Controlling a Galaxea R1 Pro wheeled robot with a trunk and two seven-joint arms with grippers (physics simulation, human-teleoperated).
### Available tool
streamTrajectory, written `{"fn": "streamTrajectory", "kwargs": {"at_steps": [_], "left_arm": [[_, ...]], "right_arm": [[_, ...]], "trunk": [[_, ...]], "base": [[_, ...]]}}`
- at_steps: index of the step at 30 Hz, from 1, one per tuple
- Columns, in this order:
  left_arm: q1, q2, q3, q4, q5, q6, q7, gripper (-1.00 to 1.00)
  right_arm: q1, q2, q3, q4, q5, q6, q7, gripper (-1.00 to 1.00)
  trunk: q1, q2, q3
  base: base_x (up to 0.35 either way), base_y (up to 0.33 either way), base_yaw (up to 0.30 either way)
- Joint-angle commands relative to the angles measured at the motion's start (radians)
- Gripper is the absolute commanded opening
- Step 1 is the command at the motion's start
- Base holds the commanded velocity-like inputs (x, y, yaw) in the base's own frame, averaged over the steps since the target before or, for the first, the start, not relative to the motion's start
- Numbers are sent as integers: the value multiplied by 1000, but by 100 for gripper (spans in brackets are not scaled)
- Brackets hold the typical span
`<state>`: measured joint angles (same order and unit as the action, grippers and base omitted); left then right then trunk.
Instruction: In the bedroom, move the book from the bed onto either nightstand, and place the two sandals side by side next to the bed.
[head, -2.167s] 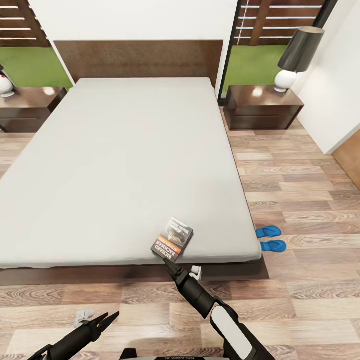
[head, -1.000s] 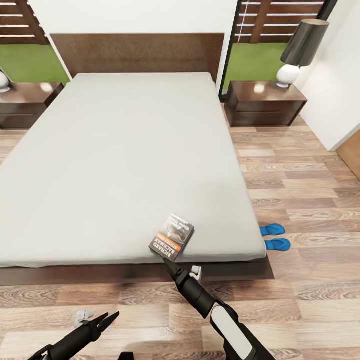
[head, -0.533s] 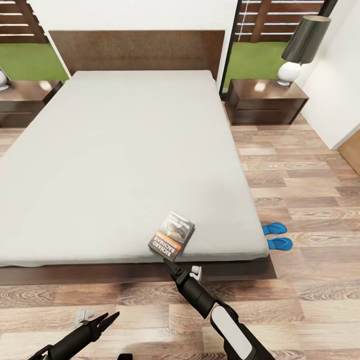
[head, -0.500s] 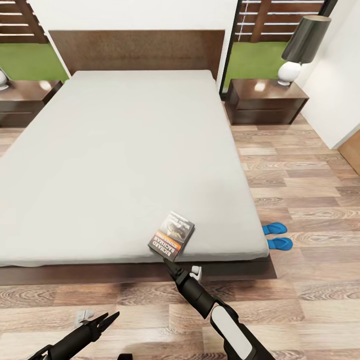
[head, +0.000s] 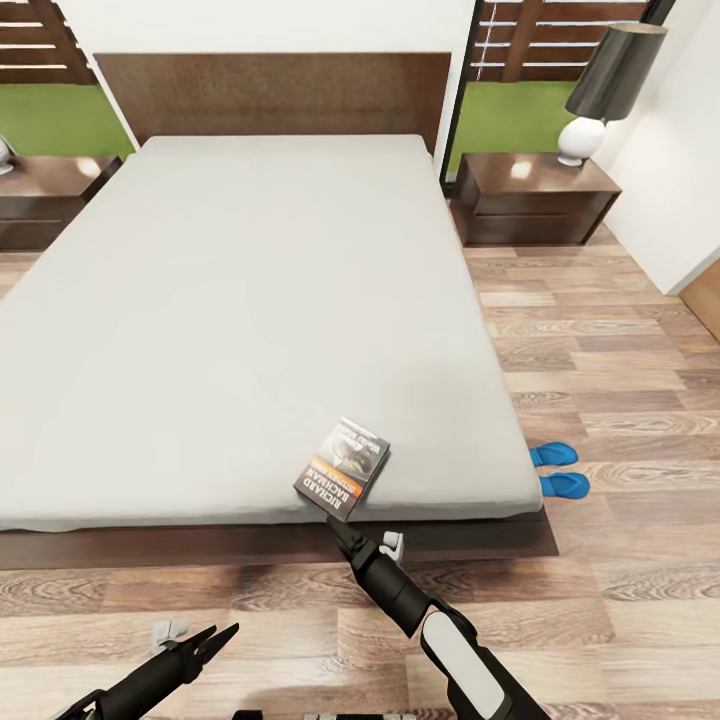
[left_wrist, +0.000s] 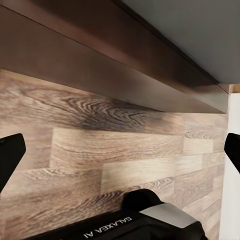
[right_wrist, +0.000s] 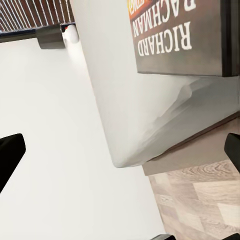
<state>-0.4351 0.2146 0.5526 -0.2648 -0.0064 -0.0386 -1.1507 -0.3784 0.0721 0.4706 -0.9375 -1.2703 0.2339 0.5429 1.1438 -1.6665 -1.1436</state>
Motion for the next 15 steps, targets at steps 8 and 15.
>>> {"fn": "streamTrajectory", "kwargs": {"at_steps": [8, 15], "left_arm": [[-1, 0, 2, 1, -1, -4, -2, 100], [-1, 0, 3, 1, -1, -4, -3, 100]], "right_arm": [[0, 0, 0, 0, -11, 7, 2, 100], [0, 0, 0, 1, -11, 7, 2, 100]], "trunk": [[23, -42, -19], [23, -42, -19]], "base": [[0, 0, 0], [0, 0, 0]]}}
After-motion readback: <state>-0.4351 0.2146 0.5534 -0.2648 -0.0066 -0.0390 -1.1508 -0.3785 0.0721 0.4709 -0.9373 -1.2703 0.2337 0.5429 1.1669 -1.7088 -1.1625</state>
